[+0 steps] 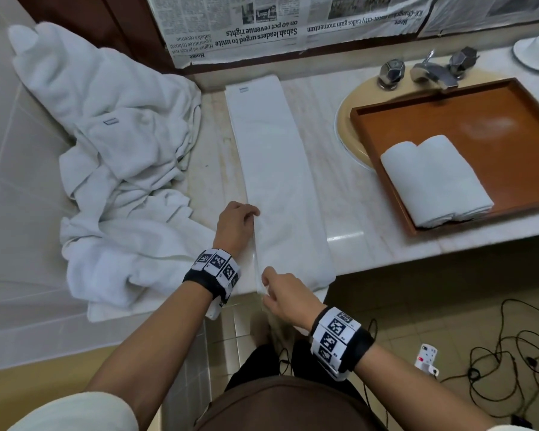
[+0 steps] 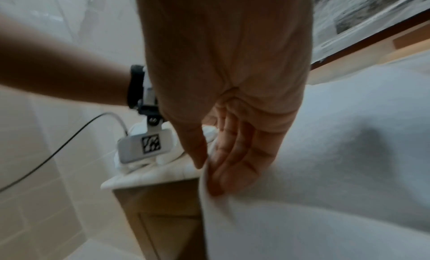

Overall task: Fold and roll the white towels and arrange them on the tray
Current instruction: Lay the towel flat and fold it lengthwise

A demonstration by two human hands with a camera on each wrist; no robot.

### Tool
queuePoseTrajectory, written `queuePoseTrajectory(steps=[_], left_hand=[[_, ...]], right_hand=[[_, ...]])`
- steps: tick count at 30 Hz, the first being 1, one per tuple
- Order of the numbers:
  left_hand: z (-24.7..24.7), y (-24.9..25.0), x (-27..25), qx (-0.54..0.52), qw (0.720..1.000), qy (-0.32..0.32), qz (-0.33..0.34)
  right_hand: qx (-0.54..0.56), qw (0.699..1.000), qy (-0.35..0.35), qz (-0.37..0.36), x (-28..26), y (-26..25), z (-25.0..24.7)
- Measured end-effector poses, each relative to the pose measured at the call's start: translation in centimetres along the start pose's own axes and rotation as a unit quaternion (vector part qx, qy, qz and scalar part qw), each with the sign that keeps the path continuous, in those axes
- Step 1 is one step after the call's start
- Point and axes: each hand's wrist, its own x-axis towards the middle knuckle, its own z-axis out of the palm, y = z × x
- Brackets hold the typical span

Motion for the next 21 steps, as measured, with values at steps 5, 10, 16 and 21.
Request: queuePoseTrajectory(steps=[5, 10, 16, 21], left_hand=[[0.3, 0.0, -0.6, 0.013, 1.0, -0.011, 0.006], [2.2, 0.2, -2.1, 0.192, 0.981, -0.027, -0.025], [3.2, 0.0, -3.1, 0.226, 0.971, -0.047, -0.06], [2.6, -0.4, -3.1, 0.205, 0.974, -0.052, -0.083]], right_hand=[[0.114, 0.992, 0.036, -0.038, 0.7, 1.7, -3.4], [-0.127, 0.96, 0.245, -0.053, 5.1, 4.2, -5.6], [-0.254, 0.963, 0.085, -0.015, 8.2, 6.6, -6.7], [-0.199, 0.967, 0.11, 0.113, 6.5, 9.9, -9.2]])
